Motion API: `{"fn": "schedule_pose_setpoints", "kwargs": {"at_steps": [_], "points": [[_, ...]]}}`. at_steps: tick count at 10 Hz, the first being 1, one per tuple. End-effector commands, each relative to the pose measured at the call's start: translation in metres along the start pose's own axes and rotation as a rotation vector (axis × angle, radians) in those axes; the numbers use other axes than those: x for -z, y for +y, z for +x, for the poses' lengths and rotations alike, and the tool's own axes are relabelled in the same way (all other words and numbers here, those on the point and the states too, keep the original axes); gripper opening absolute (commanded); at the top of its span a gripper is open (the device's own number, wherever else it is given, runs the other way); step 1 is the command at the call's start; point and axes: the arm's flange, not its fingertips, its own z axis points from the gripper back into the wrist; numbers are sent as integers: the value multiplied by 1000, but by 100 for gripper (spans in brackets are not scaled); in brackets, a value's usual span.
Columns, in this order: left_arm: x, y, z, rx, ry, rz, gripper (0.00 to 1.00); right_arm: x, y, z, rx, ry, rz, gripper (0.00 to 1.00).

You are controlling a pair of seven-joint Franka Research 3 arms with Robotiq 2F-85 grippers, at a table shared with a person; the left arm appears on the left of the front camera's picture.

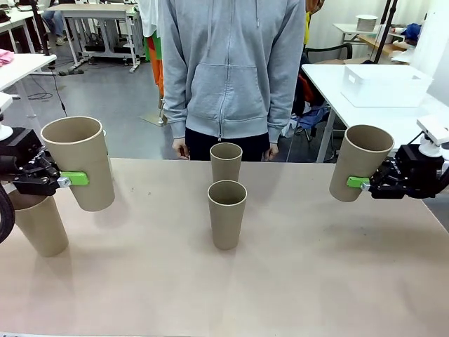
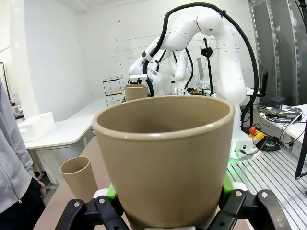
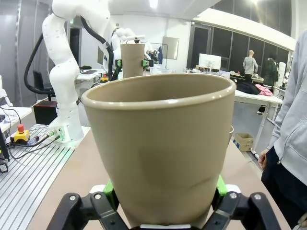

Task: Stack the cups and store them in the basket.
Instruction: Place the stack of Reusable plastic cups into the Pantry Basket.

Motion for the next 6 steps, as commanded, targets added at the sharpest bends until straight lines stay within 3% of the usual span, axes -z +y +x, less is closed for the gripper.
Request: {"fn": "schedule_pose_setpoints", "kwargs": {"at_steps": [1, 6], "points": [[0, -1, 3, -12, 3, 0, 86, 1, 0, 3, -6, -2, 2, 84], [0, -1, 3, -12, 3, 0, 86, 1, 0, 3, -6, -2, 2, 84]]}}
